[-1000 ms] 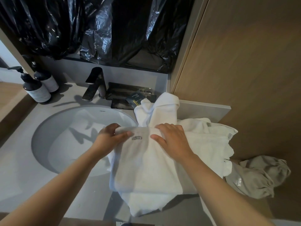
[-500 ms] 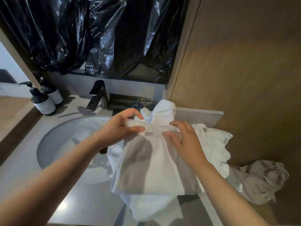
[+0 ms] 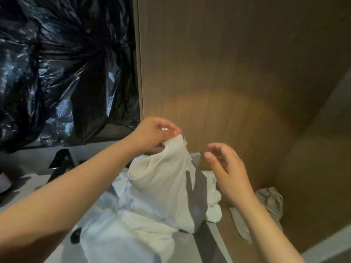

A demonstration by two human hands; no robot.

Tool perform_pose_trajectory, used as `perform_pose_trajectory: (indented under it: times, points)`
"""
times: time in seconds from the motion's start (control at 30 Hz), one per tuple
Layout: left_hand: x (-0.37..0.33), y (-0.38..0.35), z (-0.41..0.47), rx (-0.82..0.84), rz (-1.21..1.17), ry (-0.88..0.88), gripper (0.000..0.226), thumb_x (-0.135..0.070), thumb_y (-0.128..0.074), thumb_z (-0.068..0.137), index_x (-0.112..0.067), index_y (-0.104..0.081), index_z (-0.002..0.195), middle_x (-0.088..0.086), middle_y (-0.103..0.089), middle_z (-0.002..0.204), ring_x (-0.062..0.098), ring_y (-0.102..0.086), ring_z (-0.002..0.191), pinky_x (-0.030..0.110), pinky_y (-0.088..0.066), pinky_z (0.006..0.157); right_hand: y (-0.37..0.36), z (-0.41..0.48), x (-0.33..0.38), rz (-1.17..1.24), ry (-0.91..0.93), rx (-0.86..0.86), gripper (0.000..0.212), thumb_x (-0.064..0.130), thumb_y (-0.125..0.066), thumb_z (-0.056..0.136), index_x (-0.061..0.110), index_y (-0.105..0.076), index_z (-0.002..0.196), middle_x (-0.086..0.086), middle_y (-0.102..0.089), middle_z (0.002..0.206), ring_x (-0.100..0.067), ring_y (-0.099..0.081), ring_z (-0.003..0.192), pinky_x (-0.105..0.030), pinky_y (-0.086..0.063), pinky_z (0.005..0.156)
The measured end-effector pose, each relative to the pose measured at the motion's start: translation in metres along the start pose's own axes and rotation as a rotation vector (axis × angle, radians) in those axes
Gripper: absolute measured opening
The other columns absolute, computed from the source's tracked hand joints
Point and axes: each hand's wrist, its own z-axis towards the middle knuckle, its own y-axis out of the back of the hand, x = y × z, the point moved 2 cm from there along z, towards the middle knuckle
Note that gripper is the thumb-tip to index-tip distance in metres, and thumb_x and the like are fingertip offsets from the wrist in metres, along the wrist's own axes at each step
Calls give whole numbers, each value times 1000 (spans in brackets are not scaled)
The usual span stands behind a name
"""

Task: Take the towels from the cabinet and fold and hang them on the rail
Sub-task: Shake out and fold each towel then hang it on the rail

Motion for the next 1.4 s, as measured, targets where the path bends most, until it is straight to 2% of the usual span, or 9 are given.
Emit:
perform_pose_trajectory:
  times: [0.13,0.3,0.4,0.57,0.77,1.0,1.1,1.27,1.4]
  points:
    - [-45,-18,23,-73,-119,0,12,-13,-68,90,-9,-77,96,31,-67,89,26,-42,61,30,-34,55,39,9,14,-1,41,-80,31,57,-47,90,40,-56,114,27,-55,113,13,-52,106,0,-40,81]
    - [-97,-35,51,-165,-285,-84,15,-3,-62,91,2,-72,100,-3,-63,49,2,-46,32,11,-34,35,81,25,37,-16,83,-197,28,57,-48,90,42,-57,113,30,-56,110,9,-54,108,-1,-43,81]
    - [-116,-40,60,-194,-312,-106,13,-2,-62,89,-1,-74,93,2,-66,53,3,-48,33,11,-34,34,102,31,52,-13,121,-249,29,58,-48,89,43,-58,112,30,-57,110,8,-54,108,-1,-43,81]
    - [-128,-50,73,-227,-451,-58,13,1,-66,85,-8,-74,79,21,-73,83,28,-66,72,41,-56,81,129,29,69,-10,186,-293,27,58,-51,88,44,-57,110,31,-57,110,6,-54,110,-1,-44,80]
    - [-145,-65,80,-274,-516,-33,11,4,-63,86,-4,-69,84,14,-66,72,9,-57,36,15,-45,41,133,20,90,-168,360,-241,48,69,-49,84,40,-59,120,27,-50,123,-1,-49,118,-4,-44,85]
    - [-153,-70,83,-275,-502,-40,10,1,-62,89,-4,-70,90,13,-66,74,7,-52,33,16,-46,43,138,29,96,-619,316,-305,25,54,-61,85,36,-57,101,17,-47,122,0,-44,104,-4,-35,75]
    - [-148,-65,85,-238,-440,-34,10,-2,-64,87,-3,-73,93,10,-62,59,17,-44,41,24,-45,55,149,31,92,-682,290,-314,18,47,-59,90,35,-47,85,18,-52,98,-4,-50,84,-8,-37,66]
    - [-136,-52,85,-9,-368,-110,24,-18,-74,85,4,-72,94,21,-67,93,27,-54,83,35,-53,95,175,41,82,-538,299,-362,19,32,-59,94,25,-50,79,9,-53,68,-11,-51,63,-34,-47,56]
    - [-133,-44,70,330,-192,-170,49,-42,-90,62,-11,-77,97,3,-73,102,14,-69,99,27,-55,90,192,55,78,-459,267,-383,16,30,-61,93,24,-54,80,6,-57,69,-13,-54,64,-37,-49,59]
